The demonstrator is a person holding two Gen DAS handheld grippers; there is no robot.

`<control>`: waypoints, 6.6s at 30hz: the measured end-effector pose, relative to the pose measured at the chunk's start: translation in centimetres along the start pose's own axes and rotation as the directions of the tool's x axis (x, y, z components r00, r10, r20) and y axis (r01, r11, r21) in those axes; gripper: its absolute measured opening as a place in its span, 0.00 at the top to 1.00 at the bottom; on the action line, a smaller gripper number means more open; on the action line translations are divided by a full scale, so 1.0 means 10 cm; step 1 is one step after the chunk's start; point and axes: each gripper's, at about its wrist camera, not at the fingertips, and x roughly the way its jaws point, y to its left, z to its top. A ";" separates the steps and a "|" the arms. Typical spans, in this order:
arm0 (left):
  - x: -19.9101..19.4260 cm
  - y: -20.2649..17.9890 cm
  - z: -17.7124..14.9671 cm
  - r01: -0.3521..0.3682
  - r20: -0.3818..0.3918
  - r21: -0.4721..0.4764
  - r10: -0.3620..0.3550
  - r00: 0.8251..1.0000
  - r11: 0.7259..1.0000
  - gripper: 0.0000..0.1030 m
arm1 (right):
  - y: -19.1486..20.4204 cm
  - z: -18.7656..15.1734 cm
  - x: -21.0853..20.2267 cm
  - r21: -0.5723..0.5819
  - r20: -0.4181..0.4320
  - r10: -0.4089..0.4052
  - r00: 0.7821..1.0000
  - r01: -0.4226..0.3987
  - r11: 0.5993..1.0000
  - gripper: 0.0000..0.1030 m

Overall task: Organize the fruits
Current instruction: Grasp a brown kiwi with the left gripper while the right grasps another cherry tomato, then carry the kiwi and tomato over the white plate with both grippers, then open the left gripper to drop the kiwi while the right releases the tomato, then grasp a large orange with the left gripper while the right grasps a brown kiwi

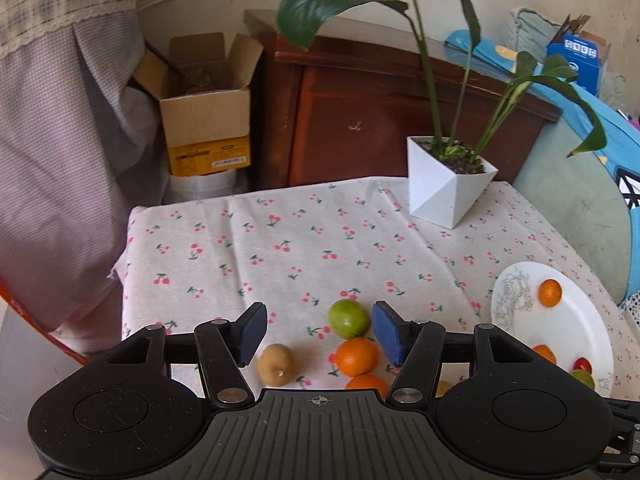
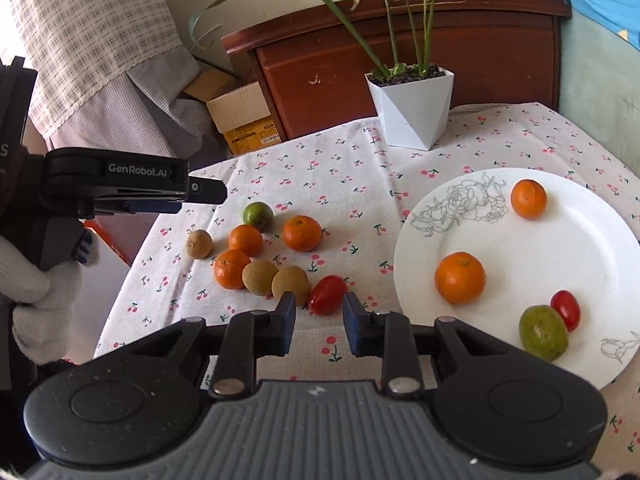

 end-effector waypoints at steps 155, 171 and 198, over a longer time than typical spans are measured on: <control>-0.29 -0.24 -0.28 0.020 0.040 0.052 -0.022 0.999 0.998 0.53 | -0.35 0.19 -0.25 0.164 0.098 0.046 0.994 -0.061 0.984 0.68; -0.09 -0.19 -0.53 0.019 -0.033 0.119 -0.015 0.999 0.993 0.53 | -0.14 0.18 0.04 0.118 0.043 0.078 0.996 -0.083 0.989 0.68; 0.08 -0.26 -0.62 0.082 0.009 0.196 -0.085 0.996 0.977 0.58 | -0.07 0.13 0.36 0.115 0.005 0.067 0.998 -0.067 0.991 0.69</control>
